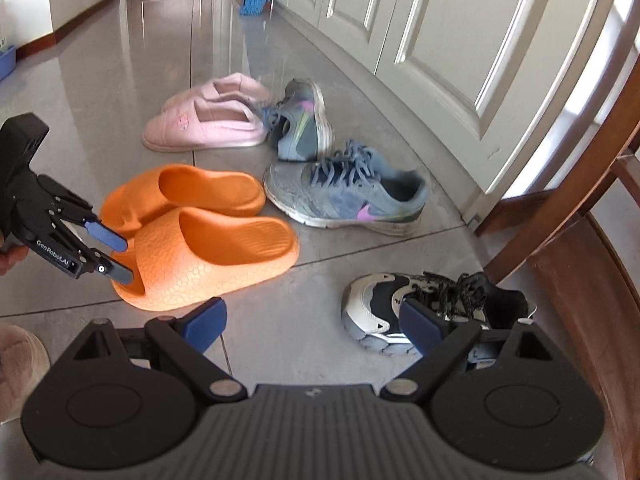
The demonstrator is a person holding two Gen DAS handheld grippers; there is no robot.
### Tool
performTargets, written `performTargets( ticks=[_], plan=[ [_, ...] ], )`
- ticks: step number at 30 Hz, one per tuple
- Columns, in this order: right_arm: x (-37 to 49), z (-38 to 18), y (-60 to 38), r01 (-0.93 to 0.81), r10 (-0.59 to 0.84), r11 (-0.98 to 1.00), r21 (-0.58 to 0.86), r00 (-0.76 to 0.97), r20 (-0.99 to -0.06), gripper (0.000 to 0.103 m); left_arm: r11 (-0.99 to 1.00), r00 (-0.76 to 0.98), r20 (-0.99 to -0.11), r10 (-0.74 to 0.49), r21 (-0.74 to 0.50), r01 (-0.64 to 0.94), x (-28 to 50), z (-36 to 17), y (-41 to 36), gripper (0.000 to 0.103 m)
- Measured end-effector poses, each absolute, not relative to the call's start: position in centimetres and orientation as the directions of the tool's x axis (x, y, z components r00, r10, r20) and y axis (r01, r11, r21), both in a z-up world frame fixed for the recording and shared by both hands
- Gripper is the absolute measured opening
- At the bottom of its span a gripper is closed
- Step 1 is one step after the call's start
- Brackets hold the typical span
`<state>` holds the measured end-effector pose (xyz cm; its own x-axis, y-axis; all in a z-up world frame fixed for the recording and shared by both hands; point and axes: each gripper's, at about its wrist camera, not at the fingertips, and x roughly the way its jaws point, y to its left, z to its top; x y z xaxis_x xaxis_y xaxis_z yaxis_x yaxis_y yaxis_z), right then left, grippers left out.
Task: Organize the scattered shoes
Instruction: 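Move the left tool toward the black-and-white sneaker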
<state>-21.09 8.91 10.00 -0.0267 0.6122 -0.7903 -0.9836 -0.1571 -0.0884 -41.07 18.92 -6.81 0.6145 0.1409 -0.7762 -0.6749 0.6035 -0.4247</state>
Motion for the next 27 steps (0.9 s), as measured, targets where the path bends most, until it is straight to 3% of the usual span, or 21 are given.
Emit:
performTargets(
  ticks=[5, 8, 11, 14, 19, 27],
  plan=[
    [-21.3, 10.1, 8.3, -0.976, 0.629, -0.182, -0.122, -0.02, -0.777, 0.094, 0.535, 0.675, -0.72, 0.163, -0.51, -0.674, -40.9, -8.5, 19.3, 0.053],
    [-21.3, 10.1, 7.6, -0.972, 0.631, -0.194, -0.134, -0.019, -0.776, 0.094, 0.534, 0.655, -0.737, 0.167, -0.49, -0.689, -40.2, -8.9, 19.5, 0.03],
    [-21.1, 10.2, 7.1, -0.968, 0.633, -0.2, -0.152, -0.01, -0.774, 0.094, 0.569, 0.624, -0.767, 0.15, -0.45, -0.689, -39.8, -8.3, 19.1, 0.027],
    [-20.5, 10.1, 6.5, -0.967, 0.63, -0.191, -0.167, 0.01, -0.776, 0.094, 0.653, 0.588, -0.802, 0.1, -0.393, -0.647, -39.8, -6.8, 18.1, 0.031],
    [-17.8, 9.5, 6.2, -0.979, 0.621, -0.103, -0.176, 0.075, -0.78, 0.094, 0.824, 0.661, -0.746, 0.081, -0.322, -0.465, -36.7, -1.7, 17.7, 0.033],
    [-14.1, 9.9, 4.2, -0.976, 0.61, 0.04, -0.215, 0.194, -0.769, 0.094, 0.989, 0.745, -0.665, 0.061, -0.062, -0.136, -19.8, 3.2, 17.9, 0.04]
  ],
)
